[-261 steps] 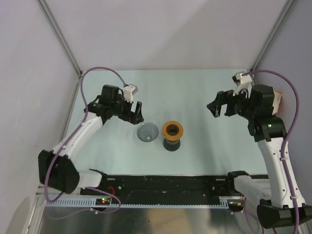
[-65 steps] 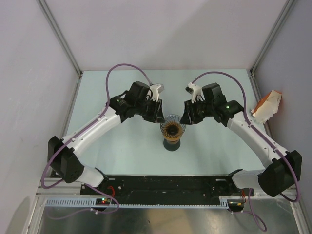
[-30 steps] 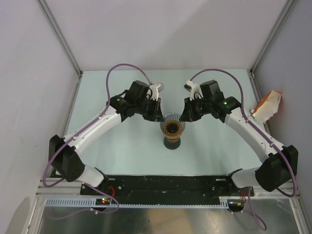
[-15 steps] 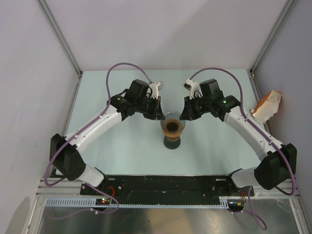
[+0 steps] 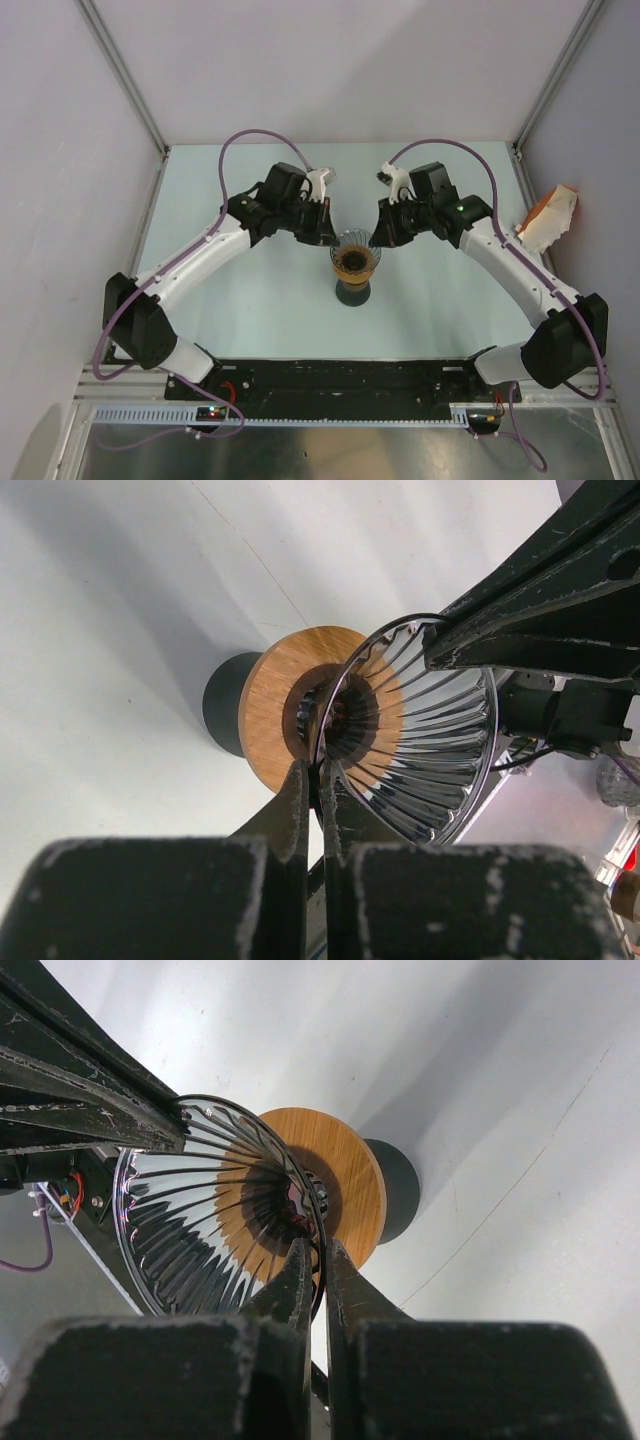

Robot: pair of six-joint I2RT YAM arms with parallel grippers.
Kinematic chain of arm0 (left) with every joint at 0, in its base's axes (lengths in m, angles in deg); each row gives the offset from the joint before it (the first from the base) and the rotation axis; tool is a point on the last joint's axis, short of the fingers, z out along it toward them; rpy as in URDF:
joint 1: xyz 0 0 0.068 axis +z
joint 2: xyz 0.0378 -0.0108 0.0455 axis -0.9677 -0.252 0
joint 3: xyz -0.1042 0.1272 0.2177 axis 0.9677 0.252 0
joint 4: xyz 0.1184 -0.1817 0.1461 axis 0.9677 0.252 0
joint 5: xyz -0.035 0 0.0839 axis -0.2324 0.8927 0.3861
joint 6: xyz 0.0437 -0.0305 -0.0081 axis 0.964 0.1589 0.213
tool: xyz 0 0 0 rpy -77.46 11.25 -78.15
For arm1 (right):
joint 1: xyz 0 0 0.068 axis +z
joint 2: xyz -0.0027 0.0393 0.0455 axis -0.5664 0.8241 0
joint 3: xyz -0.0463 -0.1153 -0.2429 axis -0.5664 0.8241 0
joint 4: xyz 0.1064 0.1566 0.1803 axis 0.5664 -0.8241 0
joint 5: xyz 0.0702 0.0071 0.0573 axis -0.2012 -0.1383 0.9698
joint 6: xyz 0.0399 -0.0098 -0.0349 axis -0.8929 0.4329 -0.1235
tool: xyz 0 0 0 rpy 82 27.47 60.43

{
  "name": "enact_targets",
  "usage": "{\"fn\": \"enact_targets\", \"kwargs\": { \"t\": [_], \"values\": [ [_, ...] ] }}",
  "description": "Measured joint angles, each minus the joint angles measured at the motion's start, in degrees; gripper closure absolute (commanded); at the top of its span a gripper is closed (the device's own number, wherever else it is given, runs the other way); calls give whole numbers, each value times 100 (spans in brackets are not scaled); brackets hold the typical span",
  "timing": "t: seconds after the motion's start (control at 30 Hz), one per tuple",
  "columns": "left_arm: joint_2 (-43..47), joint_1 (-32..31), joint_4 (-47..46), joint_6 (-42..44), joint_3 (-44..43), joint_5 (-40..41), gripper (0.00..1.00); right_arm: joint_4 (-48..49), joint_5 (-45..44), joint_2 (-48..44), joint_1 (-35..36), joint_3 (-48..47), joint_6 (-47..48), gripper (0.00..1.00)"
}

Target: Place the coffee filter in the dripper

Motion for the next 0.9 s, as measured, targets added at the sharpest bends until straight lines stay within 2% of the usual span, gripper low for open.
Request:
{"fn": "enact_targets", "kwargs": {
  "t": [0.4,0.9],
  "values": [
    [-11,0,-114,-37,162,-28,100,-92,-131,90,81,-31,-2,100],
    [-59,9,-256,-39,269,-2,99,166,-774,-50,352,181,70,100]
  ]
}}
